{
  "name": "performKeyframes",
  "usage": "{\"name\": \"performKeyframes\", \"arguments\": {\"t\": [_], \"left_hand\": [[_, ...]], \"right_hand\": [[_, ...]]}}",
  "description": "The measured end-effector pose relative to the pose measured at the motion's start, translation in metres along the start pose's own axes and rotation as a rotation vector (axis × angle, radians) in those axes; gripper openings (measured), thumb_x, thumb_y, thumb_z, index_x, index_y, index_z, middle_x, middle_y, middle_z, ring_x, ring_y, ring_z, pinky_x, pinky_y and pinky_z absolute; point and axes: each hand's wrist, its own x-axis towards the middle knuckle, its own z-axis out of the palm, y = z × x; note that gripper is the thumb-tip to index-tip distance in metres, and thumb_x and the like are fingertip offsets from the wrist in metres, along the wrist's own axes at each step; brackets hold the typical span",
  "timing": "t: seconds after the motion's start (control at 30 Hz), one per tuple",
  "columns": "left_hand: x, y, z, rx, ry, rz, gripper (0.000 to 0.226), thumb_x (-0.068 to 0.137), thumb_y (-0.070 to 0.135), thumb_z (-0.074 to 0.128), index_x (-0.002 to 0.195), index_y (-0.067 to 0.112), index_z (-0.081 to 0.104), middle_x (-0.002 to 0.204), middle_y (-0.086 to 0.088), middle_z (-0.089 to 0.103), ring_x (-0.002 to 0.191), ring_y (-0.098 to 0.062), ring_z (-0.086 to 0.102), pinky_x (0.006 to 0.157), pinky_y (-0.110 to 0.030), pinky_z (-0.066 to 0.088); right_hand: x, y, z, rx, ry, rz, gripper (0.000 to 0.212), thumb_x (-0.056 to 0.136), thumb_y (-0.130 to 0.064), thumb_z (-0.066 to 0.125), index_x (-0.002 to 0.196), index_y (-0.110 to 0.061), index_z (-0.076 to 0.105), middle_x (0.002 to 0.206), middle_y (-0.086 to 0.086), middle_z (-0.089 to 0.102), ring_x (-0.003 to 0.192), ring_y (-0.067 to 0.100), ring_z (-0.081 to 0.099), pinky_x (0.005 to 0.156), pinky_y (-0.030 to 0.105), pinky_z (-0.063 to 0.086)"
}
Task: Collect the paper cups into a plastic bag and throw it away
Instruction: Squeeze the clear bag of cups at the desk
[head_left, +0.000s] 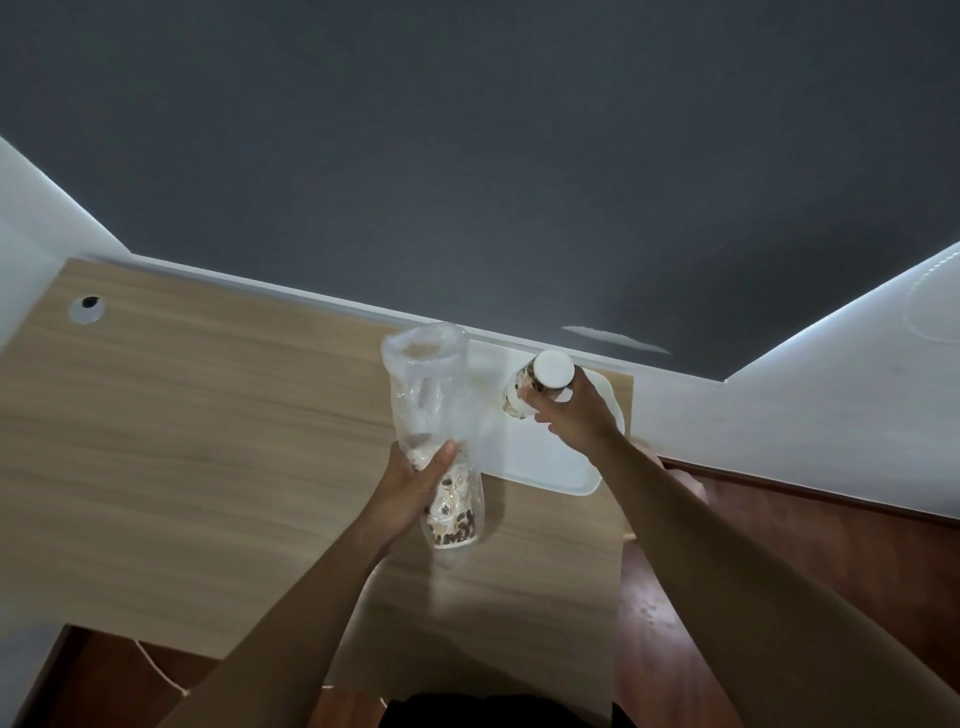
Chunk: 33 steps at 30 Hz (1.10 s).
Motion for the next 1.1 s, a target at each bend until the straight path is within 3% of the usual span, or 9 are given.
{"name": "performKeyframes", "arguments": {"t": [0.07, 0.2, 0.3, 0.37, 0.57, 0.73, 0.9, 1.0, 1.1], "left_hand": [[-0.001, -0.003, -0.005, 0.021, -0.016, -0.019, 0.056, 0.096, 0.052, 0.088, 0.146, 0.039, 0.067, 0.148, -0.012, 0.075, 0.136, -0.035, 0.074, 0.113, -0.055, 0.059], [0.003, -0.018, -0.014, 0.029, 0.053, -0.185, 0.113, 0.075, 0.033, 0.108, 0.162, 0.014, 0.039, 0.149, -0.019, 0.071, 0.132, -0.037, 0.075, 0.111, -0.065, 0.06], [0.002, -0.026, -0.019, 0.115, 0.073, -0.209, 0.11, 0.073, 0.023, 0.108, 0.154, 0.014, 0.034, 0.143, -0.012, 0.07, 0.124, -0.026, 0.079, 0.105, -0.058, 0.065], [0.002, -0.029, -0.022, 0.178, 0.086, -0.207, 0.105, 0.072, 0.022, 0.106, 0.148, 0.017, 0.033, 0.139, -0.007, 0.07, 0.119, -0.02, 0.08, 0.098, -0.047, 0.069], [0.001, -0.033, -0.031, 0.514, 0.03, -0.134, 0.083, 0.071, 0.023, 0.107, 0.131, 0.025, 0.051, 0.122, 0.008, 0.074, 0.106, -0.005, 0.075, 0.077, -0.017, 0.059], [-0.003, -0.024, -0.029, 0.685, -0.159, 0.056, 0.029, 0.071, 0.02, 0.098, 0.089, 0.032, 0.078, 0.08, 0.014, 0.08, 0.071, 0.001, 0.072, 0.067, -0.022, 0.055], [-0.014, -0.008, -0.02, 0.76, -0.284, 0.119, 0.052, 0.074, 0.022, 0.093, 0.117, 0.041, 0.071, 0.102, 0.026, 0.078, 0.089, 0.003, 0.074, 0.074, -0.014, 0.054], [-0.023, -0.001, -0.016, 0.821, -0.351, 0.11, 0.064, 0.073, 0.026, 0.091, 0.127, 0.048, 0.063, 0.112, 0.026, 0.074, 0.091, -0.002, 0.075, 0.067, -0.018, 0.058], [-0.027, 0.001, -0.009, 0.877, -0.397, 0.132, 0.063, 0.072, 0.024, 0.089, 0.129, 0.038, 0.064, 0.101, 0.023, 0.07, 0.073, 0.0, 0.068, 0.056, -0.016, 0.052]], "right_hand": [[0.004, -0.002, 0.005, -0.052, -0.007, 0.005, 0.078, 0.091, -0.046, 0.088, 0.154, -0.018, 0.052, 0.145, 0.008, 0.069, 0.12, 0.035, 0.076, 0.104, 0.057, 0.063], [0.007, -0.001, 0.012, -0.153, -0.002, 0.011, 0.081, 0.096, -0.05, 0.081, 0.162, -0.018, 0.044, 0.16, 0.015, 0.056, 0.128, 0.04, 0.072, 0.113, 0.056, 0.058], [0.007, 0.0, 0.015, -0.207, 0.014, 0.028, 0.084, 0.098, -0.052, 0.079, 0.164, -0.017, 0.041, 0.162, 0.015, 0.053, 0.14, 0.038, 0.063, 0.114, 0.046, 0.055], [0.003, -0.004, 0.014, -0.233, 0.058, 0.035, 0.079, 0.101, -0.052, 0.074, 0.163, -0.018, 0.04, 0.162, 0.012, 0.053, 0.142, 0.035, 0.06, 0.097, 0.036, 0.049], [-0.03, -0.024, -0.016, -0.058, 0.211, -0.21, 0.022, 0.109, -0.035, 0.067, 0.127, -0.022, 0.068, 0.122, -0.017, 0.076, 0.104, -0.005, 0.072, 0.094, 0.026, 0.059], [-0.06, -0.02, -0.044, -0.154, -0.073, -0.31, 0.014, 0.105, -0.014, 0.07, 0.103, -0.017, 0.084, 0.108, -0.015, 0.085, 0.1, -0.006, 0.075, 0.086, 0.005, 0.051], [-0.071, -0.004, -0.053, -0.363, -0.433, -0.172, 0.035, 0.109, -0.005, 0.051, 0.121, -0.009, 0.084, 0.131, -0.003, 0.082, 0.119, 0.019, 0.076, 0.112, 0.034, 0.056], [-0.078, 0.006, -0.043, -0.147, -0.654, -0.076, 0.039, 0.102, 0.007, 0.048, 0.136, 0.007, 0.067, 0.137, 0.016, 0.071, 0.114, 0.014, 0.075, 0.104, 0.023, 0.059], [-0.087, 0.02, -0.03, -0.144, -0.771, -0.061, 0.046, 0.083, 0.01, 0.057, 0.126, -0.001, 0.07, 0.113, -0.006, 0.084, 0.101, -0.001, 0.079, 0.088, 0.013, 0.059]]}}
